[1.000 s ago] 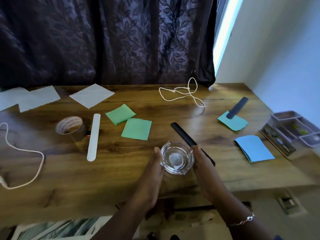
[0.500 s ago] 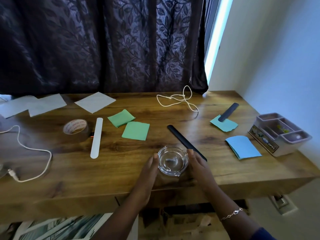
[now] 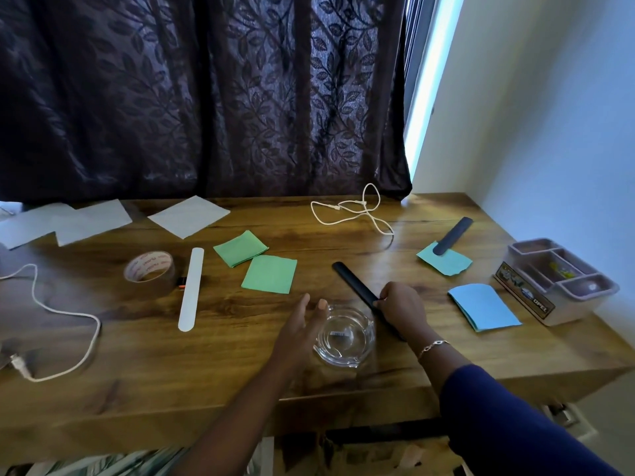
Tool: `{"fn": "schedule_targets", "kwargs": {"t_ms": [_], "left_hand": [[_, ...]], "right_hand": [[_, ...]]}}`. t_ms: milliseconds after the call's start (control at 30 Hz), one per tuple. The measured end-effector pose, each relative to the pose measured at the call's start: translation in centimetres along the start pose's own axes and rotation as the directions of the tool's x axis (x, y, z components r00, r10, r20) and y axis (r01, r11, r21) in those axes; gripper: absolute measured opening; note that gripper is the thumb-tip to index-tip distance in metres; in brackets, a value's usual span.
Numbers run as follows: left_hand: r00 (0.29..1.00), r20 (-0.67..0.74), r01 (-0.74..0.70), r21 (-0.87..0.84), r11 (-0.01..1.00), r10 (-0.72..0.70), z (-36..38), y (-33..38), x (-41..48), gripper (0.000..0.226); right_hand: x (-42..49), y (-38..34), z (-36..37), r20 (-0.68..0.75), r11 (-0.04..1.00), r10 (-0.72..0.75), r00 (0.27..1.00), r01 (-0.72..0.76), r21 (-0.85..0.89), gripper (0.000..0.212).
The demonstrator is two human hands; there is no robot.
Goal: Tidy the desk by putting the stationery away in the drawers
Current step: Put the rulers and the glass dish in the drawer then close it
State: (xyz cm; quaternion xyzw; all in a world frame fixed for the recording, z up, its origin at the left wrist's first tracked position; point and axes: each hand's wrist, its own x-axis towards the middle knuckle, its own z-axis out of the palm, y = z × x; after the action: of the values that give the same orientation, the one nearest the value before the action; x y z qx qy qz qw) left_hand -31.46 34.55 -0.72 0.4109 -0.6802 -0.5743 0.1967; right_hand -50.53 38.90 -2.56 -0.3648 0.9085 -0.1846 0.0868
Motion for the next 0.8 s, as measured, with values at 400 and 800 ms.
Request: {"fn": "schedule_targets", "kwargs": {"t_ms": [400, 800], "left_hand": [[1.000, 0.002, 0.006, 0.032, 0.999, -0.006, 0.0, -1.3, 0.4, 0.061], [0.999, -0.050, -0.001, 0.000, 1.000, 0.001, -1.9, -2.4, -1.8, 0.065]], "right_hand": [[-0.4, 1.8, -0.7, 0.278, 0.732, 0.383, 0.881, -0.473, 0.490, 0.020], [-3.6, 0.5, -0.8, -0.150, 0.964, 0.154, 0.977, -0.115, 0.241, 0.016]]}}
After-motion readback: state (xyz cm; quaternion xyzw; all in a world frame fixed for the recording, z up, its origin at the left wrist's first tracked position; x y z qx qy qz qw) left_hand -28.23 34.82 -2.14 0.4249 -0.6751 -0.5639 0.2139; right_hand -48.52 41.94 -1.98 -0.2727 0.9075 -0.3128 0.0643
